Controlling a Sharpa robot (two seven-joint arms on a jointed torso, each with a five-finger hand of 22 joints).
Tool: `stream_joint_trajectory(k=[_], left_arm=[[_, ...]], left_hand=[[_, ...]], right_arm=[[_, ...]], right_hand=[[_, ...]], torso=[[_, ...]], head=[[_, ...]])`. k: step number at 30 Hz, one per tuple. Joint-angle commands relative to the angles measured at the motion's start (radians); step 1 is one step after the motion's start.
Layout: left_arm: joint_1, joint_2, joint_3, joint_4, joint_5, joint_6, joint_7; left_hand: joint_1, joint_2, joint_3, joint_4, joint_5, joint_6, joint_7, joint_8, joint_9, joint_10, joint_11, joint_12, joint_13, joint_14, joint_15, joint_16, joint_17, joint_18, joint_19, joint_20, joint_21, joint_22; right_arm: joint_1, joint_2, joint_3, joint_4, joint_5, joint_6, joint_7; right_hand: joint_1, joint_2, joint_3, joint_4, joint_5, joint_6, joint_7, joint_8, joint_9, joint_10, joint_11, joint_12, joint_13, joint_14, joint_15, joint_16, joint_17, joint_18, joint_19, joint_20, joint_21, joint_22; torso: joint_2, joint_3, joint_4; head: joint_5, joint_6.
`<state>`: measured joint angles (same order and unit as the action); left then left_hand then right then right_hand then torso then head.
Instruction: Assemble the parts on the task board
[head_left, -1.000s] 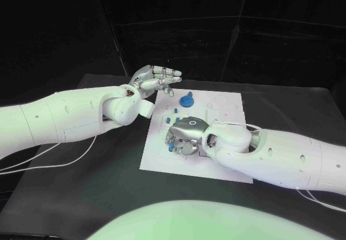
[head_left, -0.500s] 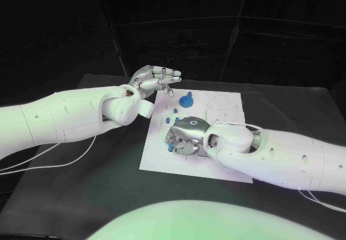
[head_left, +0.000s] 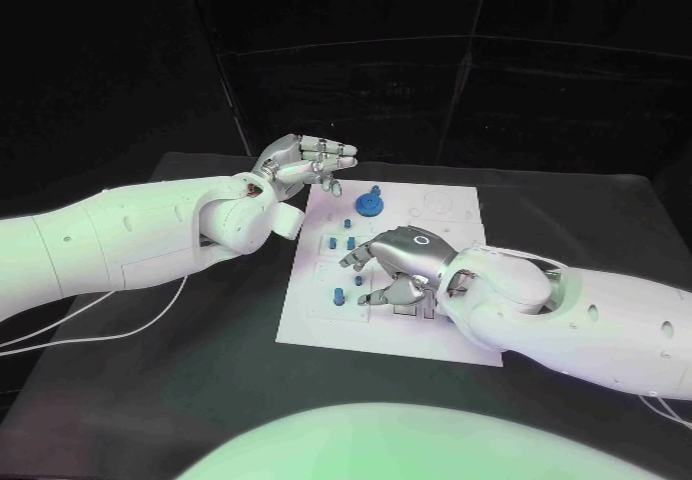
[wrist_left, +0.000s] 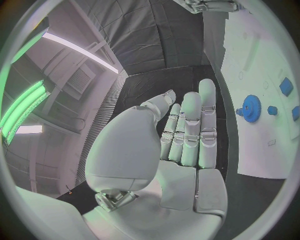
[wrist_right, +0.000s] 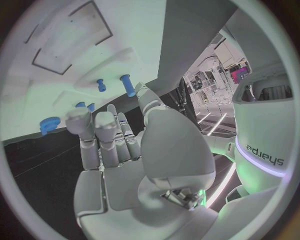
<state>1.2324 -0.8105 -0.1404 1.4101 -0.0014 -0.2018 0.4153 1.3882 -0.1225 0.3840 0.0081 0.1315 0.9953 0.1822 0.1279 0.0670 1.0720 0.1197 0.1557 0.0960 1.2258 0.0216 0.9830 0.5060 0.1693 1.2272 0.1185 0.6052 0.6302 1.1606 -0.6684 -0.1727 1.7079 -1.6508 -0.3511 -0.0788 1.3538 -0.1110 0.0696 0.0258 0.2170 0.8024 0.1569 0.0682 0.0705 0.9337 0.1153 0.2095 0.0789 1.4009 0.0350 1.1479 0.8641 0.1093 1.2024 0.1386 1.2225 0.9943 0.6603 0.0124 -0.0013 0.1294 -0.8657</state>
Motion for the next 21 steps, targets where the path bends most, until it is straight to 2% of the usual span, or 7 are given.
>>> stream_joint_trajectory(k=[1, 6, 11, 14, 15, 16, 21], left_arm=[[0.001, -0.002, -0.002, 0.001, 0.003, 0.013, 0.001], [0.001, -0.006, -0.007, 0.003, 0.003, 0.014, 0.0], [0.001, -0.008, -0.009, 0.004, 0.003, 0.013, 0.001], [0.001, -0.006, -0.009, 0.004, 0.003, 0.014, 0.002], [0.001, -0.006, -0.009, 0.004, 0.003, 0.014, 0.002], [0.001, -0.005, -0.009, 0.004, 0.003, 0.015, 0.002], [0.001, -0.006, -0.009, 0.005, 0.003, 0.015, 0.002]], left_hand=[[0.001, 0.011, -0.005, -0.003, 0.001, -0.003, -0.002, 0.002, 0.001, -0.004, -0.006, 0.005, -0.001, -0.007, 0.0, -0.006, -0.001, 0.014, -0.001, -0.001, -0.004, 0.0], [0.0, 0.01, -0.005, -0.002, 0.001, -0.003, -0.001, 0.002, 0.001, -0.005, -0.006, 0.005, -0.001, -0.008, 0.0, -0.006, -0.001, 0.013, -0.001, -0.001, -0.004, 0.0], [0.0, 0.01, -0.005, -0.002, 0.001, -0.003, -0.001, 0.002, 0.001, -0.005, -0.006, 0.005, -0.001, -0.008, 0.0, -0.006, -0.001, 0.013, -0.001, -0.001, -0.004, 0.0], [0.0, 0.01, -0.005, -0.002, 0.001, -0.003, -0.001, 0.002, 0.001, -0.005, -0.006, 0.005, -0.001, -0.008, 0.0, -0.006, -0.001, 0.013, -0.001, -0.001, -0.004, 0.0], [0.0, 0.01, -0.005, -0.002, 0.001, -0.003, -0.001, 0.002, 0.001, -0.005, -0.006, 0.005, -0.001, -0.008, 0.0, -0.006, -0.001, 0.013, -0.001, -0.001, -0.004, 0.0], [0.0, 0.01, -0.005, -0.002, 0.001, -0.003, -0.001, 0.002, 0.001, -0.005, -0.006, 0.005, -0.001, -0.008, 0.0, -0.006, -0.001, 0.013, -0.001, -0.001, -0.004, 0.0], [-0.001, 0.01, -0.006, -0.002, 0.001, -0.003, -0.001, 0.002, 0.001, -0.005, -0.006, 0.006, -0.001, -0.009, 0.0, -0.006, -0.001, 0.013, -0.001, -0.001, -0.004, 0.0]], right_arm=[[0.02, -0.048, 0.016, 0.028, 0.162, -0.123, 0.049], [0.067, -0.162, 0.03, 0.058, 0.425, -0.131, 0.041], [0.085, -0.267, 0.034, 0.082, 0.542, -0.116, 0.006], [0.089, -0.323, 0.034, 0.093, 0.508, -0.093, -0.057], [0.09, -0.33, 0.034, 0.094, 0.492, -0.086, -0.072], [0.09, -0.344, 0.034, 0.097, 0.459, -0.072, -0.103], [0.084, -0.387, 0.029, 0.106, 0.378, -0.03, -0.212]], right_hand=[[-0.033, 0.029, -0.024, 0.034, 0.015, 0.064, 0.017, 0.018, 0.008, 0.061, -0.007, 0.048, 0.011, 0.017, -0.011, 0.023, 0.029, 0.011, 0.026, -0.007, 0.019, 0.027], [-0.03, 0.06, -0.034, 0.055, 0.025, 0.119, 0.016, 0.037, 0.014, 0.217, -0.026, 0.142, 0.048, 0.069, -0.027, 0.105, 0.15, -0.017, 0.123, -0.02, 0.109, 0.163], [-0.017, 0.057, -0.049, 0.056, 0.024, 0.159, -0.013, 0.079, 0.024, 0.32, -0.06, 0.259, 0.126, 0.086, -0.055, 0.14, 0.197, -0.037, 0.186, -0.046, 0.173, 0.258], [-0.038, 0.053, -0.083, 0.078, 0.04, 0.206, -0.047, 0.141, 0.047, 0.358, -0.086, 0.506, 0.364, 0.097, -0.081, 0.166, 0.233, -0.052, 0.226, -0.071, 0.217, 0.329], [-0.06, 0.063, -0.09, 0.096, 0.058, 0.211, -0.044, 0.151, 0.052, 0.381, -0.09, 0.611, 0.49, 0.101, -0.079, 0.181, 0.259, -0.057, 0.236, -0.072, 0.228, 0.348], [-0.084, 0.063, -0.113, 0.12, 0.11, 0.207, -0.05, 0.17, 0.061, 0.384, -0.093, 0.722, 0.617, 0.105, -0.085, 0.199, 0.286, -0.06, 0.244, -0.074, 0.238, 0.366], [-0.119, 0.071, -0.18, 0.188, 0.128, 0.192, -0.056, 0.239, 0.095, 0.386, -0.098, 0.927, 0.875, 0.114, -0.088, 0.243, 0.354, -0.064, 0.251, -0.079, 0.249, 0.384]], torso=[[0.0, 0.0002, 0.0007], [-0.002, -0.0026, -0.001], [-0.006, -0.007, -0.0051], [-0.008, -0.0074, -0.0078], [-0.008, -0.0072, -0.0083], [-0.008, -0.0069, -0.0087], [-0.007, -0.0082, -0.0079]], head=[[-0.017, 0.012], [-0.041, 0.025], [-0.066, 0.036], [-0.079, 0.037], [-0.08, 0.036], [-0.082, 0.036], [-0.095, 0.033]])
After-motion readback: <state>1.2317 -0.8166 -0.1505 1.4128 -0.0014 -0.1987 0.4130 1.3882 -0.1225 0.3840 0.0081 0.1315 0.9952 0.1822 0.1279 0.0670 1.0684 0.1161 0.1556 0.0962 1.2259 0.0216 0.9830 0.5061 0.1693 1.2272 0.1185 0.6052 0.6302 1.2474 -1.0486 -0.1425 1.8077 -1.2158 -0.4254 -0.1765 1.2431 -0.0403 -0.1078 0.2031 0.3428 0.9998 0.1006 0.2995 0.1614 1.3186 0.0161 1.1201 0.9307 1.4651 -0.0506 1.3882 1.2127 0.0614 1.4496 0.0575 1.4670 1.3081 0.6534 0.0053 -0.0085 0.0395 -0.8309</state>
